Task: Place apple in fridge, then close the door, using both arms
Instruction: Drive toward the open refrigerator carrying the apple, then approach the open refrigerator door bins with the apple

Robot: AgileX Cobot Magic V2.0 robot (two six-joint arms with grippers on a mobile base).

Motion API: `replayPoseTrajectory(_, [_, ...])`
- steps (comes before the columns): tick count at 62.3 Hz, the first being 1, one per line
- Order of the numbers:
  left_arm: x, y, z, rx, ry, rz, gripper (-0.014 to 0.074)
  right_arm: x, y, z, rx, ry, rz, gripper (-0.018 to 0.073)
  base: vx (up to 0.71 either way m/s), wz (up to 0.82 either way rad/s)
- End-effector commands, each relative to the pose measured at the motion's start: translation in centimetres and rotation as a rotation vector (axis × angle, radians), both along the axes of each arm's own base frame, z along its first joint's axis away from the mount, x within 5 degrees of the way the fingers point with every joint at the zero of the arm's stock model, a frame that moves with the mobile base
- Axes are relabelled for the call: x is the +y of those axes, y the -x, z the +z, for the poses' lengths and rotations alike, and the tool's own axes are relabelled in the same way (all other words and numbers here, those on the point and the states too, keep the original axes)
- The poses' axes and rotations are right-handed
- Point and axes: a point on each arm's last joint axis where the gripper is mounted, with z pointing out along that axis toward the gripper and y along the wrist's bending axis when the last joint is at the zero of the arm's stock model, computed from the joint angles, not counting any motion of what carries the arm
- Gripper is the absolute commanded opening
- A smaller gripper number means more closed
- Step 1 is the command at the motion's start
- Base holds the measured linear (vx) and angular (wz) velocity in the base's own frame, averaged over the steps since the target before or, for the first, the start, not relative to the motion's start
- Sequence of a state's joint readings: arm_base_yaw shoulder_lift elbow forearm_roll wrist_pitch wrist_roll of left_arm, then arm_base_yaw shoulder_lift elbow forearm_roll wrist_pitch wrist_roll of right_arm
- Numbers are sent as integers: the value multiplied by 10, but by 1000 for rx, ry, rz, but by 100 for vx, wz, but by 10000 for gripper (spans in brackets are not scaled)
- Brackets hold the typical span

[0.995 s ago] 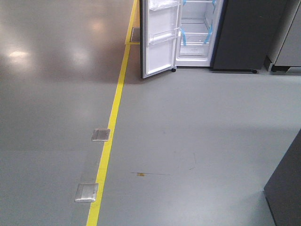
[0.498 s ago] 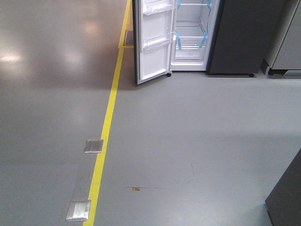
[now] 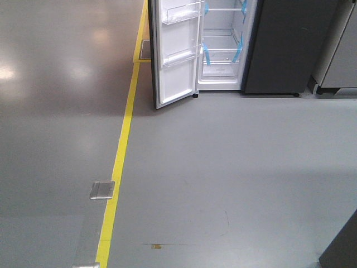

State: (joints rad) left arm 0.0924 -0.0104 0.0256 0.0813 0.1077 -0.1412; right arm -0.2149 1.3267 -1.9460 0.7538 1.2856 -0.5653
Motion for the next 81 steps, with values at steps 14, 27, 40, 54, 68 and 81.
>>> replayPoseTrajectory(14, [-1,0,-2,-67,5,-10,-6,5,13,12,-62,-18,25,55,22,-1])
replayPoseTrajectory(27, [-1,0,-2,-67,5,-10,-6,5,13,12,-62,-18,25,55,22,0])
replayPoseTrajectory(40, [-1,0,-2,-67,5,-10,-6,5,13,12,-62,-18,25,55,22,2])
replayPoseTrajectory(54, [-1,0,-2,-67,5,-10,-6,5,13,12,-62,-18,25,55,22,3])
replayPoseTrajectory(68, [-1,0,-2,-67,5,-10,-6,5,13,12,-62,-18,25,55,23,1])
replayPoseTrajectory(81, [-1,0,-2,-67,5,-10,-6,5,13,12,-62,-18,25,55,24,-2])
